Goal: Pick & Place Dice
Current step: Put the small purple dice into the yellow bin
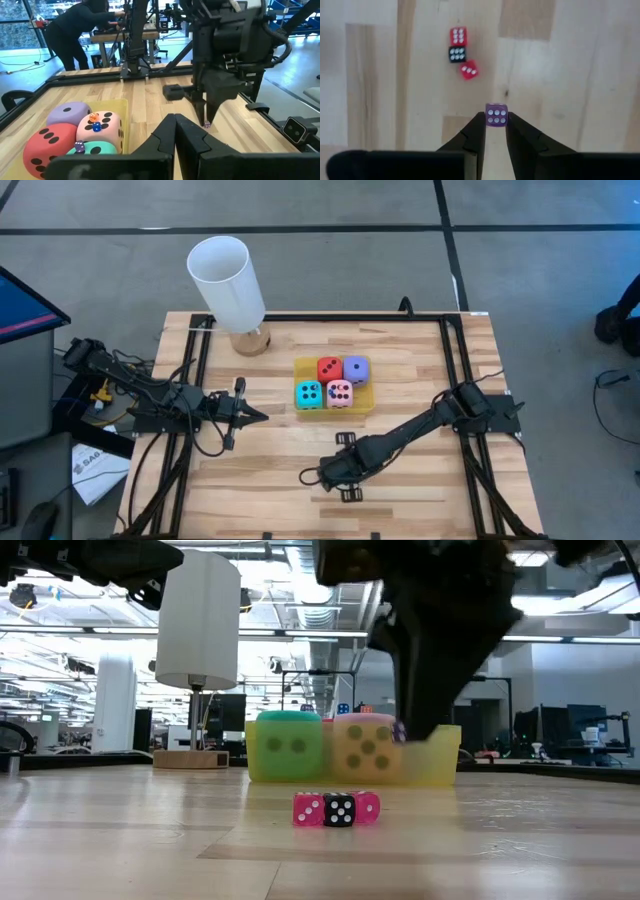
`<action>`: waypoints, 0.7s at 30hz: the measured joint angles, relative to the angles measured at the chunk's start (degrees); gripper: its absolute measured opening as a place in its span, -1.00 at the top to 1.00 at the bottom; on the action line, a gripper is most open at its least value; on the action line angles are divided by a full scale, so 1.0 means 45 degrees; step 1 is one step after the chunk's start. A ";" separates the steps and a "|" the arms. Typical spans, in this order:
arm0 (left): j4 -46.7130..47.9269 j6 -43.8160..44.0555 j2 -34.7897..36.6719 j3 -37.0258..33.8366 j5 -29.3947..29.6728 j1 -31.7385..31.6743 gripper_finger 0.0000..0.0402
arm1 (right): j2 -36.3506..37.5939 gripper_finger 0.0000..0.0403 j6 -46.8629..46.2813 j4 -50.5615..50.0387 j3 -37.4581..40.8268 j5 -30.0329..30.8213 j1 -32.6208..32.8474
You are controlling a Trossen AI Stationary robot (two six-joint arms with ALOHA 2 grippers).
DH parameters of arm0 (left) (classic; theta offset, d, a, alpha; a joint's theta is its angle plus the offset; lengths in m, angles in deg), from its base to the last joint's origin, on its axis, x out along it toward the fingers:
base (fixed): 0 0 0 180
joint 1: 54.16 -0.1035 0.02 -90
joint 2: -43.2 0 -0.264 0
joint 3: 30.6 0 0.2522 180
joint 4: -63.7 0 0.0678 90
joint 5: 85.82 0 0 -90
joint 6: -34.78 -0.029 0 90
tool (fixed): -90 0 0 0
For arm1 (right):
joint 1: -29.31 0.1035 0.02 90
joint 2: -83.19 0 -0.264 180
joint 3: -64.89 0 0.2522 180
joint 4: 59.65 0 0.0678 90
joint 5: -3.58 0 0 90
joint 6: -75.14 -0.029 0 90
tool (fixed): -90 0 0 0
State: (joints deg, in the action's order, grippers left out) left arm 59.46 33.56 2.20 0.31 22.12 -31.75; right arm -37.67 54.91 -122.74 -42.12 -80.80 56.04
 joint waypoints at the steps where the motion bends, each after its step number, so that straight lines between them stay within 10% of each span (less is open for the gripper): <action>1: 0.0000 0.0000 0.0000 0.0000 0.0004 0.0000 1.00 | 0.0000 0.70 0.0079 -0.0223 -0.0183 0.0037 -0.0039; 21: 0.0000 0.0000 0.0001 0.0000 0.0002 0.0000 1.00 | 0.0029 0.70 0.2255 -0.6675 -0.3660 0.0795 -0.1894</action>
State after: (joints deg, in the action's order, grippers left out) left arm 59.46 33.56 2.21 0.31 22.13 -31.75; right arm -37.54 65.06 -152.78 -58.59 -77.22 47.52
